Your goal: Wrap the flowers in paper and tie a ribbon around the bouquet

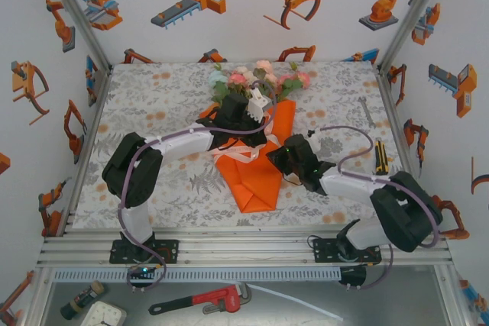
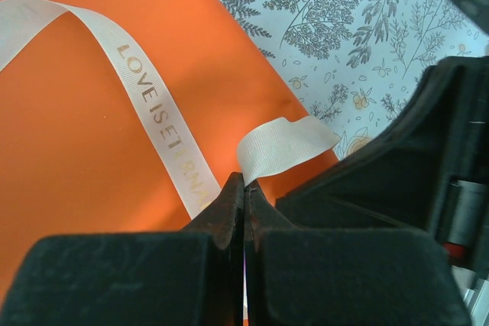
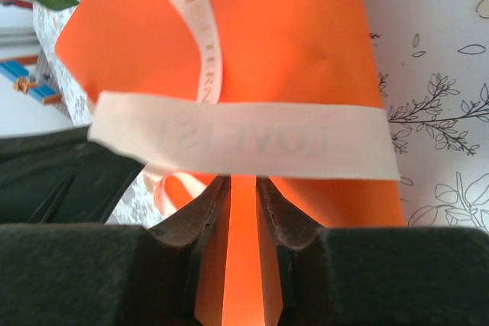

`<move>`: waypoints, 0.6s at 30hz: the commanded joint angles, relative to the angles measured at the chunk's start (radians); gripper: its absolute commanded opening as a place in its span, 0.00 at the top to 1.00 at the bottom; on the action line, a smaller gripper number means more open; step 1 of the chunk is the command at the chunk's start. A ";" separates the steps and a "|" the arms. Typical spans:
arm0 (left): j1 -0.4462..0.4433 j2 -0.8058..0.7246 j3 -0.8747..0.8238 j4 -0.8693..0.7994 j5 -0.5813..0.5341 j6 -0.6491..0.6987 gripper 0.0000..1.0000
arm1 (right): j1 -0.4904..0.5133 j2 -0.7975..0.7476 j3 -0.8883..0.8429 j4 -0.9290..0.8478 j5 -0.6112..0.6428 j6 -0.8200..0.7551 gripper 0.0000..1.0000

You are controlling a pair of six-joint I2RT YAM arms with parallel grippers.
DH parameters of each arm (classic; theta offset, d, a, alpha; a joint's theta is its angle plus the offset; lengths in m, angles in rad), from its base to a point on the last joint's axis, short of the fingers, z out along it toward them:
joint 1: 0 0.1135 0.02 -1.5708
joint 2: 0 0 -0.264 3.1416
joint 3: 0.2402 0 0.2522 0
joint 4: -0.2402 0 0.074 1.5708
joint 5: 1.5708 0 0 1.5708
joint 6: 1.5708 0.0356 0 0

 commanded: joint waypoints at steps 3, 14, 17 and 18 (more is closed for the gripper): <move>0.003 -0.011 0.020 -0.005 0.018 -0.020 0.99 | 0.001 0.069 0.049 0.091 0.089 0.184 0.73; -0.004 -0.027 0.009 0.001 0.029 -0.029 0.99 | 0.001 0.189 0.049 0.268 0.117 0.314 0.70; -0.005 -0.032 0.009 -0.004 0.030 -0.026 0.99 | 0.001 0.247 0.059 0.330 0.090 0.355 0.70; -0.005 -0.034 0.010 -0.006 0.028 -0.025 0.99 | 0.003 0.255 0.066 0.334 0.090 0.357 0.70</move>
